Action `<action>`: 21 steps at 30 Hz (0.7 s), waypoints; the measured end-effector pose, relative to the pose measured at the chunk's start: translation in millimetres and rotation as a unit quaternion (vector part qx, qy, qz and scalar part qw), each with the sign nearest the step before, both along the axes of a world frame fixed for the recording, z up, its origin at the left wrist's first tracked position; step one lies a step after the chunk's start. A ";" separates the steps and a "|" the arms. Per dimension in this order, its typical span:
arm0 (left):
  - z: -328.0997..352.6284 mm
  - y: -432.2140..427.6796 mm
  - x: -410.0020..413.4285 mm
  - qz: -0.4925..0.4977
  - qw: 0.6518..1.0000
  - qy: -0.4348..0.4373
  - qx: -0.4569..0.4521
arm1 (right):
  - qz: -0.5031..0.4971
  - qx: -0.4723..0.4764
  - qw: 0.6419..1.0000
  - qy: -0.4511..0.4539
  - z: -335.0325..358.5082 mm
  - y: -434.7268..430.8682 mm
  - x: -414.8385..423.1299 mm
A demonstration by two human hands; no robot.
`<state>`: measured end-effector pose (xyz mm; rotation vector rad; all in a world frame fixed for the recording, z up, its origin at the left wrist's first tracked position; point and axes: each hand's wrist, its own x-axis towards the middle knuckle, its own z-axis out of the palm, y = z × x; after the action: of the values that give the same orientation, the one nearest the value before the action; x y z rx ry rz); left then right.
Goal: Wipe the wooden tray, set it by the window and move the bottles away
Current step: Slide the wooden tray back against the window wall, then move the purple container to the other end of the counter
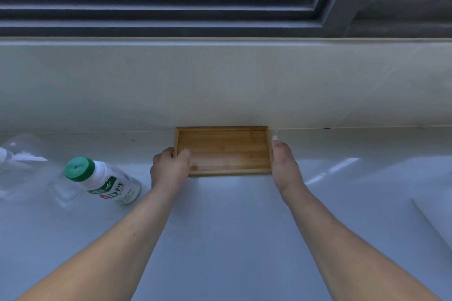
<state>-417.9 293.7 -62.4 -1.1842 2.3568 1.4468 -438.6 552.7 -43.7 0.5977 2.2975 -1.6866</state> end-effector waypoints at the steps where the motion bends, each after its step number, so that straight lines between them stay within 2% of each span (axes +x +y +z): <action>1: -1.0 0.5 0.4 -0.002 1.000 -0.007 -0.003 | 0.003 0.004 1.000 0.004 -0.7 0.0 0.3; 7: 7.8 11.0 6.9 -0.049 0.998 -0.015 -0.032 | 0.043 0.027 0.999 0.004 1.6 2.4 11.8; 10: 16.9 17.8 35.4 -0.098 0.991 0.043 -0.085 | 0.044 0.147 0.987 0.048 0.3 5.8 44.1; 12: 22.1 21.8 68.3 -0.161 0.975 0.093 -0.122 | 0.061 0.240 0.963 0.105 -4.4 6.5 78.6; 15: 23.2 17.9 125.9 -0.248 0.949 0.113 -0.157 | 0.136 0.313 0.927 0.154 -19.7 -4.4 132.5; 18: 26.0 -7.5 179.1 -0.264 0.946 0.081 -0.167 | 0.224 0.322 0.901 0.184 -28.3 -41.3 173.3; 21: 32.9 -53.9 222.9 -0.230 0.954 0.053 -0.186 | 0.272 0.279 0.893 0.226 -26.7 -100.7 198.7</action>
<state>-195.0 239.9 -29.5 -0.5509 2.8112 0.9636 -239.9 452.0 -70.4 -0.3991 2.9129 -0.9574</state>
